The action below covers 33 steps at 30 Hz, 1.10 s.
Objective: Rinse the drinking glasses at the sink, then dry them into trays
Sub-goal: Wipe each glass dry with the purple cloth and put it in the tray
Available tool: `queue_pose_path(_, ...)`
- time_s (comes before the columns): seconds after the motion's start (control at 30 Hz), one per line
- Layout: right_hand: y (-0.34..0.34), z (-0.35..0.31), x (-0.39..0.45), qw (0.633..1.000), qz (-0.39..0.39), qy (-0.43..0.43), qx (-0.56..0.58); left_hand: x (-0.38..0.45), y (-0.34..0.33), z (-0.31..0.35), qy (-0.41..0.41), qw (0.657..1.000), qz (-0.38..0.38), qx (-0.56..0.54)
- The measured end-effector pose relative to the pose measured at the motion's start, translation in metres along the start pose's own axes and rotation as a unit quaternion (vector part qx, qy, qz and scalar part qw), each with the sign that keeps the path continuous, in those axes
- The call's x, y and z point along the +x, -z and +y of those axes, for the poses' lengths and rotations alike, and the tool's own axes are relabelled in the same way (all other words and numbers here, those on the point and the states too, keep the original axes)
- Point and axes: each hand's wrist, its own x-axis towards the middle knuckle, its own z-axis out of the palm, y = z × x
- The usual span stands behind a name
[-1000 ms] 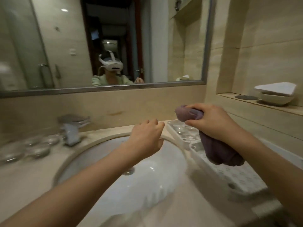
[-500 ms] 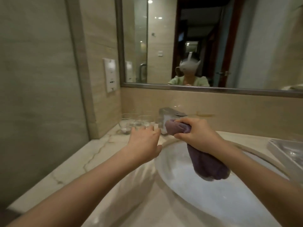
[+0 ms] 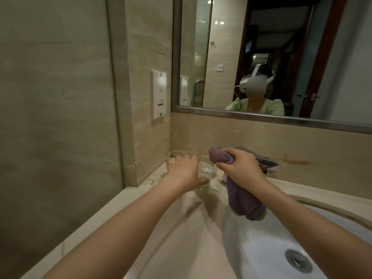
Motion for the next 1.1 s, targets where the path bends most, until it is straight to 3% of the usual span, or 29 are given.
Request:
queue_pose_path(0.2, -0.018, 0.006, 0.029, 1.0, 0.001, 0.01, 0.019, 0.04, -0.021, 0.003, 0.0, 1.0, 0.013, -0.003)
queue_pose_path(0.43, -0.027, 0.013, 0.018, 0.998, 0.011, 0.026, 0.057, 0.05, -0.038, 0.009, 0.024, 0.993, 0.057, -0.103)
queue_pose_path(0.63, 0.018, 0.009, -0.007, 0.989, 0.044, 0.07, 0.125, 0.027, -0.03, 0.012, 0.001, 0.986, 0.113, -0.125)
queue_pose_path(0.73, 0.051, 0.01, -0.026, 0.984, 0.077, 0.087, 0.135, 0.008, -0.009, 0.018, -0.018, 0.968, 0.152, -0.199)
queue_pose_path(0.9, 0.092, 0.016, -0.065, 0.972, 0.155, 0.113, 0.137, -0.046, 0.024, 0.059, -0.068, 0.875, 0.171, -0.448)
queue_pose_path(1.1, 0.1, 0.037, -0.125, 0.962, 0.201, 0.144, 0.114, -0.094, 0.019, 0.124, -0.05, 0.699, 0.099, -0.707)
